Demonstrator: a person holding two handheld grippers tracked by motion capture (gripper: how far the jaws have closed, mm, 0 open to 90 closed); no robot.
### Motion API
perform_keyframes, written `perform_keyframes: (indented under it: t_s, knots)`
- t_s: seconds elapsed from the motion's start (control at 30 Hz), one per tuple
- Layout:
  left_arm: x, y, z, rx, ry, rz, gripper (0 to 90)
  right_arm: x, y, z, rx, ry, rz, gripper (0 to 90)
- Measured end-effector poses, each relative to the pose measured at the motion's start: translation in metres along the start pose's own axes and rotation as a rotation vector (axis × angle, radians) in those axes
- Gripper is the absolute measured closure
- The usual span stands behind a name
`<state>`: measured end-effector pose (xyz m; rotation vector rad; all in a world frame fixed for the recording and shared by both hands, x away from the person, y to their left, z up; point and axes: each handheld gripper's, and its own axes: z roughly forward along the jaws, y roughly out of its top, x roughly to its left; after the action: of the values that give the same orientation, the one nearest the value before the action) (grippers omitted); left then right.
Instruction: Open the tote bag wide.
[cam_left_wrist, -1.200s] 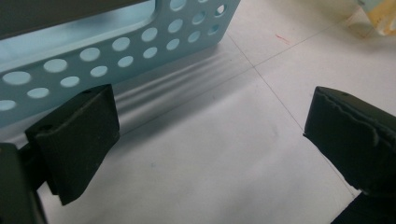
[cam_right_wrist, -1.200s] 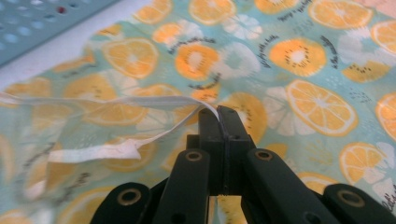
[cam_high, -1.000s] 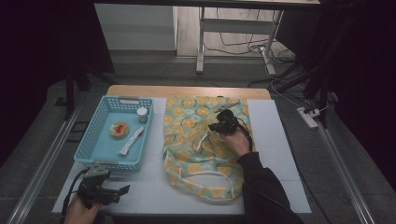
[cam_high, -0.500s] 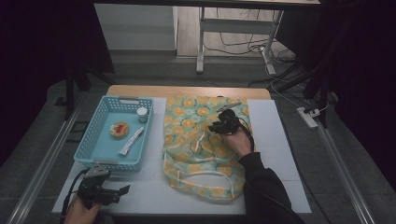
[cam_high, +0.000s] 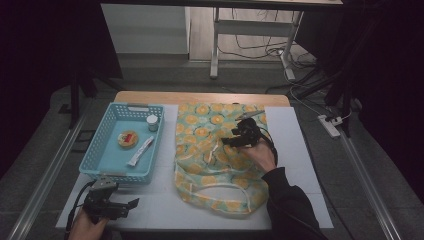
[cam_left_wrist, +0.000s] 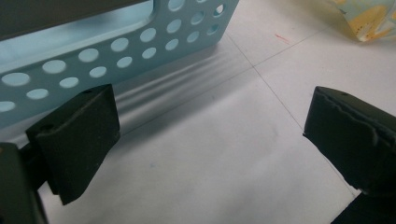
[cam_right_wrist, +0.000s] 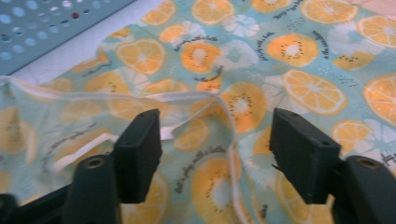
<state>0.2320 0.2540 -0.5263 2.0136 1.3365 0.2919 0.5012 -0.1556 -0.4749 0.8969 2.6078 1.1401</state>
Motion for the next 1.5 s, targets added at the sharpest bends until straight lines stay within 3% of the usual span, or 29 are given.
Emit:
perform_keyframes:
  t_s: [0.2,0.3,0.47,0.57,0.83,1.03,1.13,1.23,1.5]
  knots:
    - [0.000,0.000,0.000,-0.003,-0.002,-0.002,3.6,0.010,-0.003,-0.006,0.008,0.023,-0.010,16.6]
    - [0.000,0.000,0.000,-0.003,-0.002,-0.001,3.6,0.019,-0.007,-0.010,0.032,0.010,-0.025,7.7]
    - [0.000,0.000,0.000,-0.002,-0.001,0.000,3.6,0.027,-0.011,-0.016,0.038,0.017,-0.045,4.7]
    - [0.000,0.000,0.000,-0.003,-0.001,-0.001,3.6,0.033,-0.016,-0.021,0.039,0.052,-0.054,0.4]
    - [0.000,0.000,0.000,-0.004,0.000,-0.001,3.6,0.049,-0.027,-0.027,0.054,0.069,-0.082,0.0]
    - [0.000,0.000,0.000,-0.004,-0.001,0.001,3.6,0.059,-0.039,-0.022,0.097,0.082,-0.113,0.0]
    - [0.000,0.000,0.000,-0.005,-0.001,0.002,3.6,0.060,-0.045,-0.016,0.104,0.055,-0.113,0.0]
    - [0.000,0.000,0.000,-0.005,-0.003,0.003,3.6,0.057,-0.050,-0.011,0.115,0.057,-0.098,0.0]
    - [0.000,0.000,0.000,-0.005,-0.004,0.006,3.6,0.054,-0.067,0.007,0.175,0.043,-0.118,0.0]
